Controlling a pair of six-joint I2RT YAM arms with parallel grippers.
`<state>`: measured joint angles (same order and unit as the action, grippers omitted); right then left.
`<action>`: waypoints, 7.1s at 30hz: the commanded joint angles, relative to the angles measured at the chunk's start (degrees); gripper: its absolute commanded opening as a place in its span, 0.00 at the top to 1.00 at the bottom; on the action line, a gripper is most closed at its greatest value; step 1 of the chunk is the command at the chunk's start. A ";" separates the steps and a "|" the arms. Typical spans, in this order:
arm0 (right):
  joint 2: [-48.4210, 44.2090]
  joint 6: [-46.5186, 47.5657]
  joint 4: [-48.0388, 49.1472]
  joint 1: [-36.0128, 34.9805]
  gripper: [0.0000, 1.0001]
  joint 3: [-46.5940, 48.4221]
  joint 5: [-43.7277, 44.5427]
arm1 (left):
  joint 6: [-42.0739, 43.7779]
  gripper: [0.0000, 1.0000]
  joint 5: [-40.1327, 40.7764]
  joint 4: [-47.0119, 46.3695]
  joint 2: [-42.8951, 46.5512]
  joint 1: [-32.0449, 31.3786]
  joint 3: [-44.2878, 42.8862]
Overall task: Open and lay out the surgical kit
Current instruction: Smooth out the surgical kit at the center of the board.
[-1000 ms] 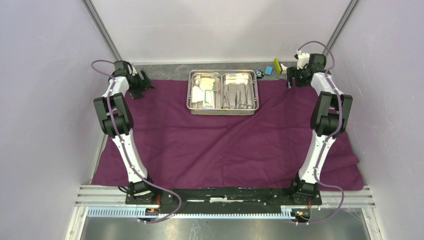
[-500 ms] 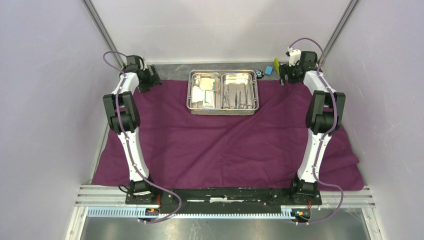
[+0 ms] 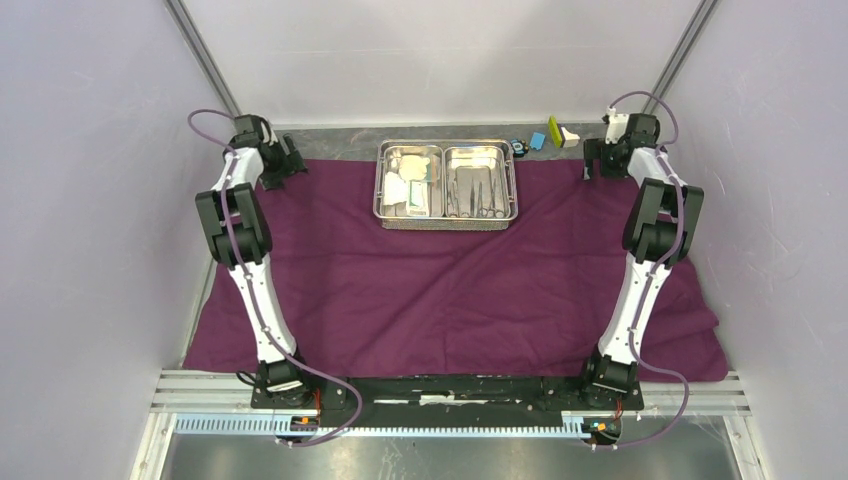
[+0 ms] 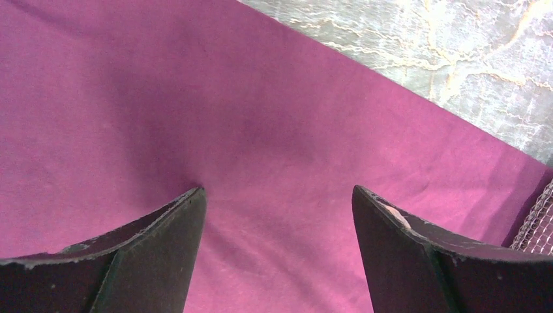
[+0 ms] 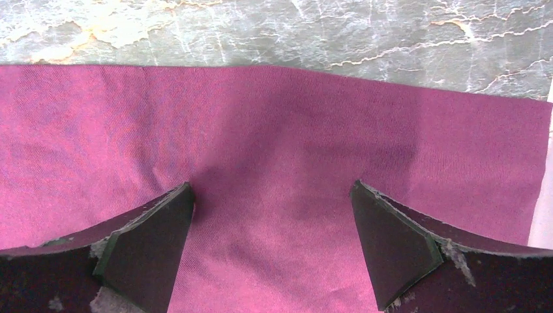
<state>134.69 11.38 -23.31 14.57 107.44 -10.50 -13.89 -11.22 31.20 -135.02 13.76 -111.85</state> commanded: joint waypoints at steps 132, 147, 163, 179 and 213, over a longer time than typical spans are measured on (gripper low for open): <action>0.75 6.38 -1.30 -10.70 0.95 1.20 5.39 | 6.60 0.45 -0.32 6.59 -4.16 -5.98 -3.16; 0.37 6.82 -1.63 -10.61 0.95 -0.01 5.07 | 4.25 0.48 -3.96 4.60 -2.27 -4.88 -1.08; 0.75 7.75 -1.51 -10.61 0.95 -0.21 5.40 | 7.03 0.15 7.61 -2.79 5.41 -12.75 6.82; 1.19 8.04 -1.65 -10.59 0.95 -0.26 5.69 | 11.51 0.35 10.87 -3.10 4.59 -15.68 11.40; 0.66 9.81 -2.49 -11.20 1.00 -1.00 5.60 | 13.01 0.98 9.18 4.44 0.69 -7.71 2.69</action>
<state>135.68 19.59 -21.28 2.61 108.01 -8.95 -1.67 -5.85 32.91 -132.60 1.28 -107.31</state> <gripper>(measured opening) 0.010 0.043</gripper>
